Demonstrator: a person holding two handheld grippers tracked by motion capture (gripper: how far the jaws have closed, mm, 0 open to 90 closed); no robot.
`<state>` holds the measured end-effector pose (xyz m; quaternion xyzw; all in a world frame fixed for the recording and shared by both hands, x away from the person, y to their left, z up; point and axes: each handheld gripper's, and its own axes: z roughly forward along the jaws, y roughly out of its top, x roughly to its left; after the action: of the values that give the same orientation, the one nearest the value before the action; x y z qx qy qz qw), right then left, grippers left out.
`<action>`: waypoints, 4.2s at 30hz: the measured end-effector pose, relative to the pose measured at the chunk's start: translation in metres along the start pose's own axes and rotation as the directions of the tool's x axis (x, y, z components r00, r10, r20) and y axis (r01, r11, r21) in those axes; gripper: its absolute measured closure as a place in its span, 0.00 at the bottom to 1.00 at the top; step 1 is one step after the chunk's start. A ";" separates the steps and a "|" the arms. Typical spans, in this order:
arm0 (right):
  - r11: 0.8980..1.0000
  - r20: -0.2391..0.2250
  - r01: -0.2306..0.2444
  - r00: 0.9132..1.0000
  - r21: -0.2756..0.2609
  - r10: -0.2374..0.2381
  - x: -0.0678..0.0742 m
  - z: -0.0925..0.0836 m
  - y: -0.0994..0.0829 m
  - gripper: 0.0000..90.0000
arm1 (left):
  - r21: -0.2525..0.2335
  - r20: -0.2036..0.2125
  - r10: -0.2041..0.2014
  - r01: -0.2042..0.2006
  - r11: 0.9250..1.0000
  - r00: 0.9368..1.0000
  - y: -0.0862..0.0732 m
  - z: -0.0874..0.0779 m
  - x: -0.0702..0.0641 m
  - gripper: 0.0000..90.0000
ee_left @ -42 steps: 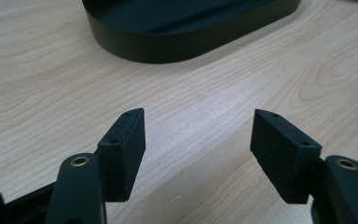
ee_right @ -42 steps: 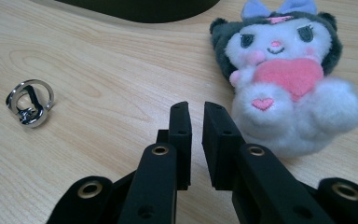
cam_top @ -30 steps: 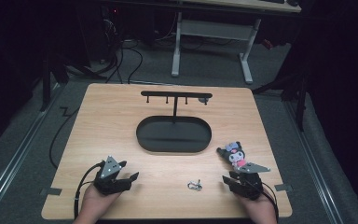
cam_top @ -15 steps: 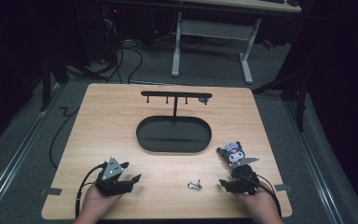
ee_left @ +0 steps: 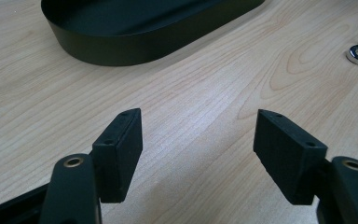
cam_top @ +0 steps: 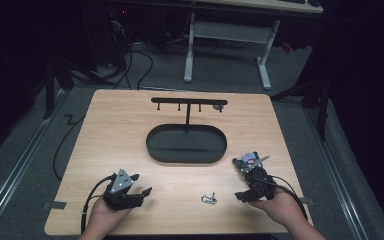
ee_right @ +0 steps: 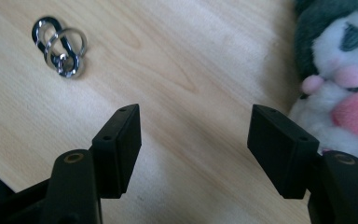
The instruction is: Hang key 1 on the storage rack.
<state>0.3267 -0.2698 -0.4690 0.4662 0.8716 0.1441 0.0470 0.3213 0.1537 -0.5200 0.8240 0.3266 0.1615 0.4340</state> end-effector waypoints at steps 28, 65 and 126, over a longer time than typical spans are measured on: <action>0.999 0.061 -0.045 0.997 0.013 0.044 -0.030 -0.042 0.019 0.29 | 0.007 0.007 0.010 -0.010 1.000 1.000 0.000 0.000 0.001 0.37; 0.983 0.080 -0.171 0.983 0.068 0.165 -0.071 0.014 0.003 0.38 | 0.020 0.018 0.033 -0.033 0.999 0.999 -0.001 0.002 -0.001 0.37; 0.991 -0.032 -0.074 0.997 -0.113 0.071 -0.035 -0.040 0.042 0.54 | -0.002 0.019 0.053 -0.053 0.999 0.998 0.000 0.001 -0.004 0.37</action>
<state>0.3712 -0.2850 -0.4204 0.4920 0.8450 0.2018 0.0564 0.3189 0.1507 -0.5204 0.8334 0.3005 0.1654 0.4334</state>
